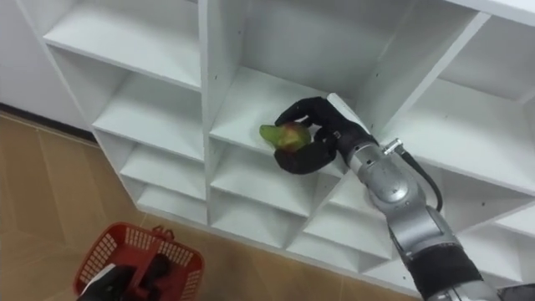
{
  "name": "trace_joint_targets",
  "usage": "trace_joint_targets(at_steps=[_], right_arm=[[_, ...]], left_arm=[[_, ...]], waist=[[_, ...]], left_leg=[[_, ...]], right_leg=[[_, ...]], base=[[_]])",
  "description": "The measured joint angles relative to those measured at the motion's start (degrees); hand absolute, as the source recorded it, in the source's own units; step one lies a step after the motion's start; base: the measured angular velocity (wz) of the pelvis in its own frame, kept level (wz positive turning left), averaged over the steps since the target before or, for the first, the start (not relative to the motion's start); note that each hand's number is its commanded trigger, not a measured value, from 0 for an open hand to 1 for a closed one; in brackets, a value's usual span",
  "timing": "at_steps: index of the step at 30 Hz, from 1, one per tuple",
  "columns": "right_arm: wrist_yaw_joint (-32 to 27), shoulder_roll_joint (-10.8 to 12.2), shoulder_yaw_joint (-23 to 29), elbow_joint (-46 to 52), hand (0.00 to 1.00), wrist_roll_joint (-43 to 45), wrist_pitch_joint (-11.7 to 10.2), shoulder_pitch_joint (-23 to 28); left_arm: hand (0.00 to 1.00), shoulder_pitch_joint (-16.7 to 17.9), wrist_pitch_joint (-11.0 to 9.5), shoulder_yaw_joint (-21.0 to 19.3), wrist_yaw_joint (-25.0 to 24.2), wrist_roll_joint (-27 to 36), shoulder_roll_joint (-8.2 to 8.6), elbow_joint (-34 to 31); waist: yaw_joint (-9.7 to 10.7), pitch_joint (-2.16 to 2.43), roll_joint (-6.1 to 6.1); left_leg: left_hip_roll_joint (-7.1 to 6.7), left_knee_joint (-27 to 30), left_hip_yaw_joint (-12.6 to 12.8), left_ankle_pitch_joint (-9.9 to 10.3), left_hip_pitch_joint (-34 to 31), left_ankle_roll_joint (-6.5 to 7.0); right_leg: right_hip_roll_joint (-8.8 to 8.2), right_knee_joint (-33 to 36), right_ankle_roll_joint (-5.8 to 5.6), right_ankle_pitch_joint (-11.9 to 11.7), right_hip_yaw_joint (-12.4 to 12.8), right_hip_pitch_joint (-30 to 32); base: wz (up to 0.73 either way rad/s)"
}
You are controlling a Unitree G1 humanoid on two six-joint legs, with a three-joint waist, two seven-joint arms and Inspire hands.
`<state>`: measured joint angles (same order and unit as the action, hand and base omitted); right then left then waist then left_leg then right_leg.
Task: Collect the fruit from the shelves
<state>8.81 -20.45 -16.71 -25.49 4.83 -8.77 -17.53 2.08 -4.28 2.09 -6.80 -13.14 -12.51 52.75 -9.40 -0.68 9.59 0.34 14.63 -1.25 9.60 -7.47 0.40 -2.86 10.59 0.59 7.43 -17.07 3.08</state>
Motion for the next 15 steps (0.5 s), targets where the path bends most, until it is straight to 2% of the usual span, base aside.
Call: trace_joint_targets(at_steps=[4,8,11,15], right_arm=[[0.05,0.05,-0.03,3.83,1.0,-0.04,0.02,4.09],[1.19,1.15,-0.07,9.48,1.0,0.14,0.0,8.89],[2.81,2.36,-0.11,10.62,1.0,0.52,0.01,10.44],[4.81,2.68,-0.1,11.26,1.0,0.63,0.05,11.14]], left_arm=[[1.0,-1.34,-0.82,1.57,1.6,0.0,1.27,-0.04],[1.0,-1.86,-1.16,1.64,1.47,-0.03,1.52,-1.03],[1.0,-2.34,-1.24,1.64,1.35,-0.01,1.58,-1.03],[1.0,-2.85,-1.66,2.17,1.34,0.06,1.84,-1.02]], waist=[[0.01,0.02,-0.84],[0.89,0.18,-2.08],[1.29,0.16,-2.69],[1.85,0.17,-2.87]], left_leg=[[0.12,-0.12,0.88,0.03,-0.09,0.03],[0.51,-0.6,2.42,0.02,0.18,0.02],[0.82,-0.93,3.72,0.01,0.02,0.01],[1.02,-1.03,4.59,0.01,-0.32,0.0]], right_leg=[[0.04,0.03,-0.1,-0.09,1.01,0.62],[0.17,0.14,0.04,-0.26,1.7,1.23],[0.35,0.42,0.18,-0.49,2.98,2.25],[0.51,0.95,0.26,-0.55,4.18,3.37]], base=[[-0.13],[-0.18],[-0.24],[-0.16]])
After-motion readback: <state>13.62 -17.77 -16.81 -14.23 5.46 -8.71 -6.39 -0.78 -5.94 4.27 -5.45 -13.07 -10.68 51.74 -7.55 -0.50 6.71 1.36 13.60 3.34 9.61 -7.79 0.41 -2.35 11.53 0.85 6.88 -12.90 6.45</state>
